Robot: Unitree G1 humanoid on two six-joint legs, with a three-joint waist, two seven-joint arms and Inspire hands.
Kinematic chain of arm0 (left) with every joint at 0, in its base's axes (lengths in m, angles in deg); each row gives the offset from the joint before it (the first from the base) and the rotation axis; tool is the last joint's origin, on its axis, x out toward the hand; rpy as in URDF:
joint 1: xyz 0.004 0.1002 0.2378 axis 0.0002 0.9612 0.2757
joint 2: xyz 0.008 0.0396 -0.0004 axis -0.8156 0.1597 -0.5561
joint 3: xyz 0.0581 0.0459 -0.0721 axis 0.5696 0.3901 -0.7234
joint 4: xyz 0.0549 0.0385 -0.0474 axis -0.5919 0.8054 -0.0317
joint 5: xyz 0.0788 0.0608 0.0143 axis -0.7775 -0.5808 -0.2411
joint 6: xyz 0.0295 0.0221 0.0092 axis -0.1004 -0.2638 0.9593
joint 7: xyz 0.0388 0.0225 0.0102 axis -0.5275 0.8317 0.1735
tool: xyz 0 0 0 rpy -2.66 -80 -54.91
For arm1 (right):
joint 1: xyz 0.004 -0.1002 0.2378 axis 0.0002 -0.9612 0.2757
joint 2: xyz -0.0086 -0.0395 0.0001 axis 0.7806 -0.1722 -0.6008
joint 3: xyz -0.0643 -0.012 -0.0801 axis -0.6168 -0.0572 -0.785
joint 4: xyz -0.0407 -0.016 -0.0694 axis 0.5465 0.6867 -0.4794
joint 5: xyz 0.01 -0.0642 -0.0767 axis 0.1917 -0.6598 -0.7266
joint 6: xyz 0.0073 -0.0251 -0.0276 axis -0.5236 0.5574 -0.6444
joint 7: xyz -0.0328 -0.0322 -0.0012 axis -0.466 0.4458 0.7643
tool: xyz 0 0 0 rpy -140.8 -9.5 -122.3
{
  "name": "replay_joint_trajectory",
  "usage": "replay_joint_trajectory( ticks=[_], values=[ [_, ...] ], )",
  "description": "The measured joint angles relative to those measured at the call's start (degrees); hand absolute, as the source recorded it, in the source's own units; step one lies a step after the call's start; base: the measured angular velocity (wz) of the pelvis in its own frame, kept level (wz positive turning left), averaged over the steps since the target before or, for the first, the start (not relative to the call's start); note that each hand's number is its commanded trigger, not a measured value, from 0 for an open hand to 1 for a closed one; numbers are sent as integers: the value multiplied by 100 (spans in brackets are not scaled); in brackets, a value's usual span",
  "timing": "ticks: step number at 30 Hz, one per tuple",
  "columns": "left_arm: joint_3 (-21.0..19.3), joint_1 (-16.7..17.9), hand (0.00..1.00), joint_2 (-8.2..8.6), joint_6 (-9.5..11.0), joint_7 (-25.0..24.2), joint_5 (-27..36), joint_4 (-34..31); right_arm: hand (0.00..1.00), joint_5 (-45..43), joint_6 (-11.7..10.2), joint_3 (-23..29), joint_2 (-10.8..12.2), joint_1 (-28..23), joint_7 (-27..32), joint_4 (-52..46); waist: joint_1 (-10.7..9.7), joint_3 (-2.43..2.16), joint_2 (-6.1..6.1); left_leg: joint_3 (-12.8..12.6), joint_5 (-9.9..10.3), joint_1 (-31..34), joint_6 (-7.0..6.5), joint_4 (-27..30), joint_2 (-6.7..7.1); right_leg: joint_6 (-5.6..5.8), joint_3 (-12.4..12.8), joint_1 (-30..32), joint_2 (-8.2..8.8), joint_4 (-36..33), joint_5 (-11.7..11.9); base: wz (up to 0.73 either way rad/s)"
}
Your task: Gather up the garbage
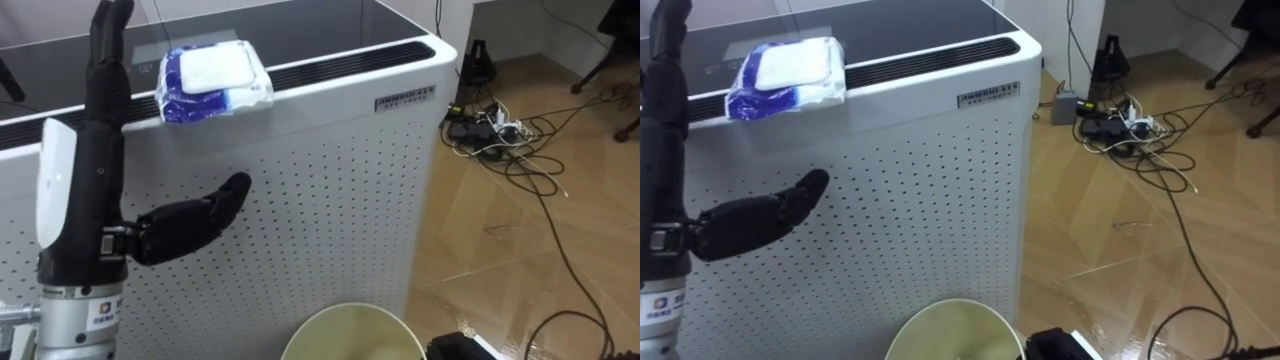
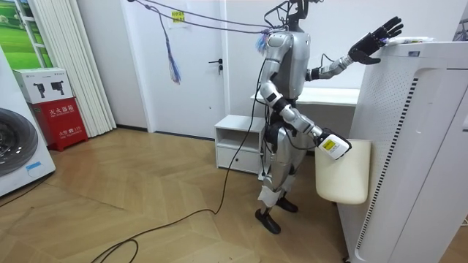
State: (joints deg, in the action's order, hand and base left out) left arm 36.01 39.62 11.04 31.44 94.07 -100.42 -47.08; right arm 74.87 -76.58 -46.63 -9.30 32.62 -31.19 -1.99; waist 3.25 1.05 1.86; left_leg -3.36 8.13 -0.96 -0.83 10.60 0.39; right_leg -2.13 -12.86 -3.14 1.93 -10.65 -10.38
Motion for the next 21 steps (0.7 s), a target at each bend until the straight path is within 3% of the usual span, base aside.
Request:
replay_joint_trajectory(
  ticks=[11,16,21],
  values=[
    [-9,-5,0,-26,-111,-36,-259,0,100,1,0,1,0,0,-5,3,-31,3,48,-66,2,-32,-3,-27,-7,4,24,4,-5,-9,-2,-1],
    [-11,-93,0,-188,-213,-40,-539,1,100,0,0,3,-8,0,1,2,-51,-1,84,-82,2,-32,-3,-31,-9,4,37,7,-4,-10,-2,0],
    [-11,-170,0,-263,-335,-127,-616,0,100,0,0,8,-49,3,-26,1,-111,-5,203,-68,6,-32,-9,-39,-2,5,45,10,1,-7,-1,0]
  ],
)
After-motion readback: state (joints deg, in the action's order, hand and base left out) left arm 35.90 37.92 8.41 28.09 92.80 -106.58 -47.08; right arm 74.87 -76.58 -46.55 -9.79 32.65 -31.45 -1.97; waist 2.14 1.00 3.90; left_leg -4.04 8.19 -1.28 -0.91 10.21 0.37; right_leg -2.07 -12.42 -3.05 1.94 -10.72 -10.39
